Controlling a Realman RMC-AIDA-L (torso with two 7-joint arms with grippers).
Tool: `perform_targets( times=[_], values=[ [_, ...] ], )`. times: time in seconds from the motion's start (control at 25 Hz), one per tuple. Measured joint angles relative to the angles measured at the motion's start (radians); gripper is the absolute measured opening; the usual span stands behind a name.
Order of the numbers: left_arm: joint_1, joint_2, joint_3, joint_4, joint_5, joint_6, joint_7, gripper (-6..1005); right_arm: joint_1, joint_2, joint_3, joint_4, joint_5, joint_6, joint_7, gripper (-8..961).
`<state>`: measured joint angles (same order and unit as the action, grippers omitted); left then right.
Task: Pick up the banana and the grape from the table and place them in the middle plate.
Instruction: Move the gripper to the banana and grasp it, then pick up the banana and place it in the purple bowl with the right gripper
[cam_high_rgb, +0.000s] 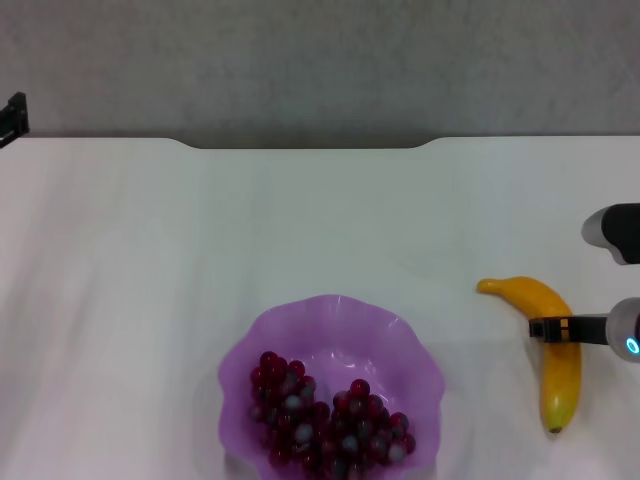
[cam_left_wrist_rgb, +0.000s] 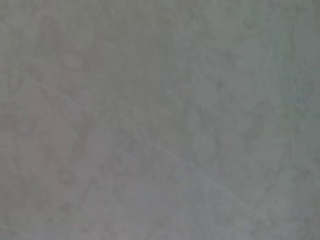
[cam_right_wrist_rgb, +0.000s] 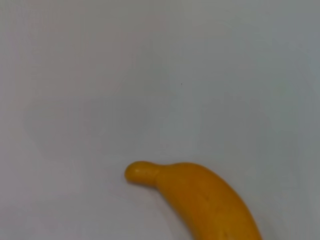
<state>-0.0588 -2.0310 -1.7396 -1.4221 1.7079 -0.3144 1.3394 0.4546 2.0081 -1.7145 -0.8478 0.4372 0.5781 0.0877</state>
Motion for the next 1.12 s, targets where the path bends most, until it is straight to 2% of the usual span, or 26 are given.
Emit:
perform_targets(
  times=[0.32,0.48,0.6,0.64,0.68,0.84,1.0,1.12],
  values=[
    [-0.001,0.000,0.002,0.000,0.000,0.000,0.000,880,-0.005,0.000,-0.007,-0.003,-0.003,-0.006,-0.006,511],
    [0.003,0.000,0.002,0.000,0.000,0.000,0.000,880,-0.023,-0.001,-0.008,-0.047,-0.006,-0.005,-0.020,510],
    [0.004,0.000,0.001,0.000,-0.001,-0.001,0.000,880,-0.073,-0.002,0.000,-0.156,-0.006,0.018,-0.054,510],
    [0.004,0.000,0.001,-0.001,-0.001,-0.002,0.000,880,-0.110,-0.004,0.013,-0.242,-0.008,0.051,-0.080,509],
    [0.004,0.000,0.001,-0.002,-0.001,-0.003,0.000,880,-0.110,-0.004,0.013,-0.242,-0.008,0.051,-0.080,509],
    [0.005,0.000,0.002,-0.003,-0.001,-0.006,0.000,880,-0.168,-0.002,0.044,-0.410,-0.010,0.129,-0.157,509],
    [0.005,0.000,0.001,-0.009,0.001,-0.015,0.000,880,-0.194,-0.001,0.024,-0.522,-0.007,0.173,-0.206,510],
    [0.007,0.000,0.001,-0.013,0.003,-0.016,0.000,880,-0.191,0.000,-0.015,-0.558,-0.004,0.190,-0.230,510]
  ],
)
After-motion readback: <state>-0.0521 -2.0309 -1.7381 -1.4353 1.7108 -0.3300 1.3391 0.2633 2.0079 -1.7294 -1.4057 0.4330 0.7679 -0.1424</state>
